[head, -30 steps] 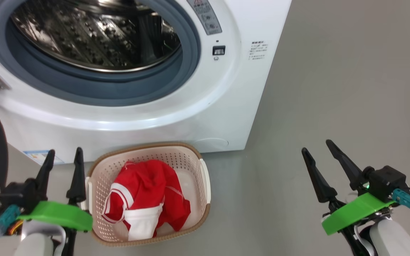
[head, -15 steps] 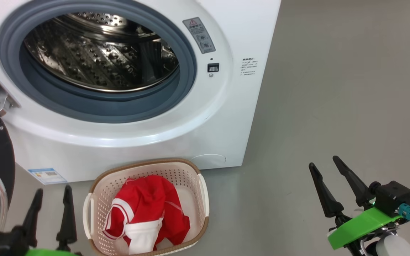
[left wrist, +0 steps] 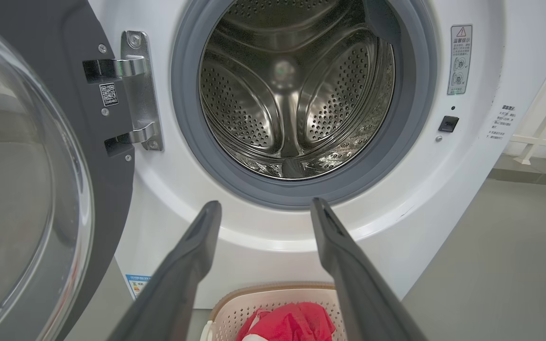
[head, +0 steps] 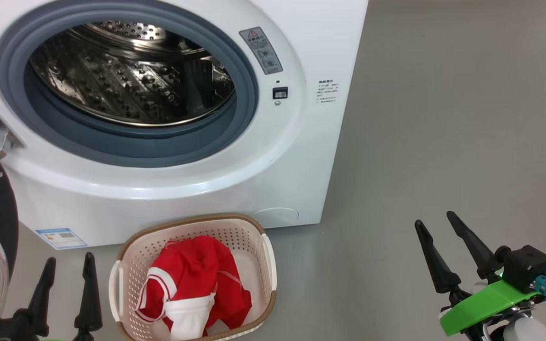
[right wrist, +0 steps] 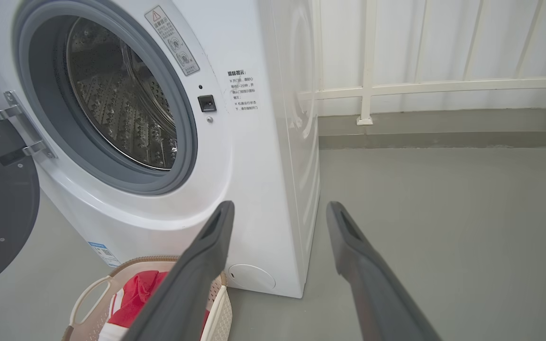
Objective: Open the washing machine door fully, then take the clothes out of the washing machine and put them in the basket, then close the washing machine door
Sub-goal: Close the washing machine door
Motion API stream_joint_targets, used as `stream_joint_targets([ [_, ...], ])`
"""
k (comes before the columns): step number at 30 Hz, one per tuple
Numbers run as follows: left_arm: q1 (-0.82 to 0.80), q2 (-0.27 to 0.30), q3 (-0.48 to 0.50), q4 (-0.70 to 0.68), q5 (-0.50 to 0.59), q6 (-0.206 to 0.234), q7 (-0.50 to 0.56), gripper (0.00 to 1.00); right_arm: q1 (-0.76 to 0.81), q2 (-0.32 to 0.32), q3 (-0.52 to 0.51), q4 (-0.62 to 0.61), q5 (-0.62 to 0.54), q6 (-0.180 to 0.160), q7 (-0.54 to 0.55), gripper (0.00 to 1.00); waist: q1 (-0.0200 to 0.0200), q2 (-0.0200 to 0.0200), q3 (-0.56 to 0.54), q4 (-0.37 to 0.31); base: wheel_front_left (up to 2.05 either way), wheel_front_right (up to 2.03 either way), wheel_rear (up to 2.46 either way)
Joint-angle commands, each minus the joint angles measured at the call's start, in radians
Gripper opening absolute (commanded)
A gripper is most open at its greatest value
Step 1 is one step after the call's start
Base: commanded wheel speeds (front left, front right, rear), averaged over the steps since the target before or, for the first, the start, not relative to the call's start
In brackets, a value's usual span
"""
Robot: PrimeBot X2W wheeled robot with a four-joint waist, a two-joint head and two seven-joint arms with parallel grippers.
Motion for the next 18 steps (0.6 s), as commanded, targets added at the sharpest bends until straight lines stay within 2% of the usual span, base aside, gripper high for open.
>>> stream_joint_targets([
  [1,-0.012,0.015,0.035,-0.026,-0.004,-0.003,-0.012,1.0,-0.005,-0.012,0.017,-0.023,0.002,0.002,-0.012,1.0,0.0,0.0,0.002,0.0,0.0,0.0,0.0],
  [18,-0.024,0.015,0.037,-0.016,-0.004,-0.003,-0.012,1.0,-0.011,-0.012,0.018,-0.023,0.0,0.002,-0.012,1.0,0.0,0.0,0.009,0.002,0.0,0.0,0.0],
])
